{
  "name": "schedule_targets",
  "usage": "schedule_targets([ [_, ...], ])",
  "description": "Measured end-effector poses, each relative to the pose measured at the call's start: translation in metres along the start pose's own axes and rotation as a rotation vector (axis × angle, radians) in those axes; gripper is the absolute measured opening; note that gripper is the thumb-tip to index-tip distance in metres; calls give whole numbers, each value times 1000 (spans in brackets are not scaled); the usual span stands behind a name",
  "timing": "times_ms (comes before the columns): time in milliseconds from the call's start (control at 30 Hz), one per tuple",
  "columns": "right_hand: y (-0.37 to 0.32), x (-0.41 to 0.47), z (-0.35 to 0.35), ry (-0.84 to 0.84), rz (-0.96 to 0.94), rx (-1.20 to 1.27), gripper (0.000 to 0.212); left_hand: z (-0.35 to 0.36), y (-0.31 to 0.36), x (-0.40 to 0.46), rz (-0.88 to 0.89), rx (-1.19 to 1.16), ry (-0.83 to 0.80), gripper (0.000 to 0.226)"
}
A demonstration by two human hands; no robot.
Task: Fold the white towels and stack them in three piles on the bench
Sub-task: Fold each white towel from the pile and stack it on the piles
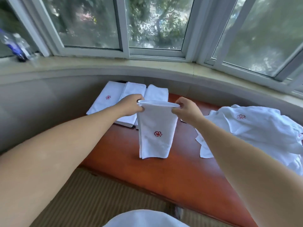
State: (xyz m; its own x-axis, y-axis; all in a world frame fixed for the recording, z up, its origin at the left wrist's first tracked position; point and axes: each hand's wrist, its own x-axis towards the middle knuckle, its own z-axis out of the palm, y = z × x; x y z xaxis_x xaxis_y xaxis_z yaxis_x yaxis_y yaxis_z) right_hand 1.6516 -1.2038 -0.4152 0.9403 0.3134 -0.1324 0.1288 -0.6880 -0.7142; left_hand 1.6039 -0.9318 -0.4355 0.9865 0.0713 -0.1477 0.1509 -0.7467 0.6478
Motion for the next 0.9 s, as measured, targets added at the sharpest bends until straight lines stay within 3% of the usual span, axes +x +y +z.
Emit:
schedule_targets([
  [267,-105,-6,56,7,-128,-13,15,-101,-60,-57,-2,8,129,28],
  [467,-164,14,97,-16,-197,52,17,-154,-107,-73,-40,-71,286,13],
  [633,-204,49,133,-52,-246,116,24,-191,-144,-68,-96,-119,359,13],
  [900,-243,125,185,-135,-258,176,17,-244,-195,-29,-174,-39,380,13],
])
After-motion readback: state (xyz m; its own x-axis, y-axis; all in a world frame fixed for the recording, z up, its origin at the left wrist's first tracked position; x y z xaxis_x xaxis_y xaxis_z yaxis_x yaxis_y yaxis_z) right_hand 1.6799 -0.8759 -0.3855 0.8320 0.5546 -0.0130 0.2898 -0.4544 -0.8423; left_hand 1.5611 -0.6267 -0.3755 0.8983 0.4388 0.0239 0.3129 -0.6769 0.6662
